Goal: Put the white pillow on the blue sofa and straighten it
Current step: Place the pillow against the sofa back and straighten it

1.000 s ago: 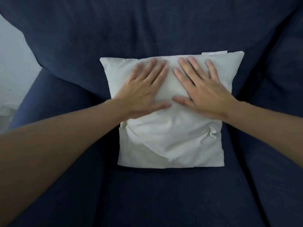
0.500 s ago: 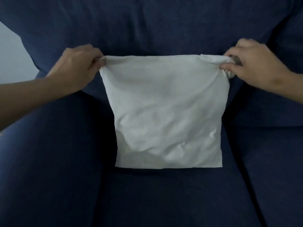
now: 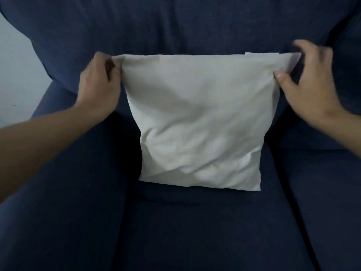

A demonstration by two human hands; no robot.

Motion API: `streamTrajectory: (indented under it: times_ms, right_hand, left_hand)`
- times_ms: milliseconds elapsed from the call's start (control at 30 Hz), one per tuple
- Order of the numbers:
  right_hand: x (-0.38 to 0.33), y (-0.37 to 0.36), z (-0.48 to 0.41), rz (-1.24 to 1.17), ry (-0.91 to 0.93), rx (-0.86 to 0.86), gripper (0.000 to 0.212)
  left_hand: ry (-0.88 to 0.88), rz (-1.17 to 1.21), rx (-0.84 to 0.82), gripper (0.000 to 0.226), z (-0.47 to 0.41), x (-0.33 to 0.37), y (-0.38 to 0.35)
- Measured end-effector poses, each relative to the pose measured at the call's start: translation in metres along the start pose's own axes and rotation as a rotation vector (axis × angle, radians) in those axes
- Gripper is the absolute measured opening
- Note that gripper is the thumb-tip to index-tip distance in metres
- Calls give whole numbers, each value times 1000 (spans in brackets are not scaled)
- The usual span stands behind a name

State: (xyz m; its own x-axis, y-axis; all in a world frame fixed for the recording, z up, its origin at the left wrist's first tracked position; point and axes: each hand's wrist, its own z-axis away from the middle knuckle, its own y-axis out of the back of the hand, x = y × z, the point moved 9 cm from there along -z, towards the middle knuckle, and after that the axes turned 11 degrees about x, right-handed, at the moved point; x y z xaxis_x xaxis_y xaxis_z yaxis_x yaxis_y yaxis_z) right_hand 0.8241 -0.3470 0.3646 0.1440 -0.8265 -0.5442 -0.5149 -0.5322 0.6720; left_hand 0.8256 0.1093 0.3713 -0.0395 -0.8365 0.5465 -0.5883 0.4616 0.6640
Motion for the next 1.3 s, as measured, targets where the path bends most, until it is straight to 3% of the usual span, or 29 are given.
streamTrajectory:
  times_ms: [100,200,267,333,400,467,533,600,667,700,733,767,800,867,967,1067,1133,1300]
  right_hand:
    - [42,-22,79,-326,-510,-31,96]
    - [81,-61,187,-365,-805,-343,99]
    - [102,-80,242,-145,-735,-649,83]
    - [122,-89,263,74,-545,-797,51]
    - [128,-93,257,127,-464,-789,31]
    - [126,-93,243,147,-413,-773,14]
    - [127,-91,229,221,-336,-750,26]
    - [124,-91,225,285,-289,-738,32]
    - [122,-89,225,317,-319,-698,26]
    - [119,-84,224,314,-369,-647,14]
    - [116,-76,219,290,-414,-565,21]
    - [109,-67,213,268,-420,-464,49]
    - [94,-55,203,249,-348,-347,70]
    - [38,-35,182,246,-36,-178,83]
    - [-57,-39,167,180,405,-181,77]
    - [-113,-66,139,224,623,-231,72]
    - [-113,-77,107,372,631,-282,70]
    - [-47,-52,41,605,426,-341,74]
  left_hand:
    - [293,56,-103,34,57,-39,-25]
    - [294,-47,-501,42,137,-70,-72]
    - [345,-23,-794,63,192,-89,-101]
    - [422,37,-945,92,232,-99,-118]
    - [469,81,-888,97,246,-109,-127]
    - [459,57,-774,65,248,-122,-128]
    - [441,-9,-728,24,247,-131,-126]
    - [436,-80,-713,11,249,-136,-122]
    - [398,-174,-718,27,250,-131,-115]
    - [381,-205,-716,42,250,-126,-111]
    - [371,-214,-678,60,248,-120,-104]
    - [342,-203,-587,74,240,-108,-91]
    - [258,-186,-441,83,224,-91,-73]
    - [-47,-174,-209,90,199,-36,-40]
    - [-477,-153,-168,101,184,54,-39]
    - [-725,-193,-188,104,156,116,-64]
    - [-740,-261,-231,101,125,122,-76]
    - [-507,-436,-304,99,63,62,-64]
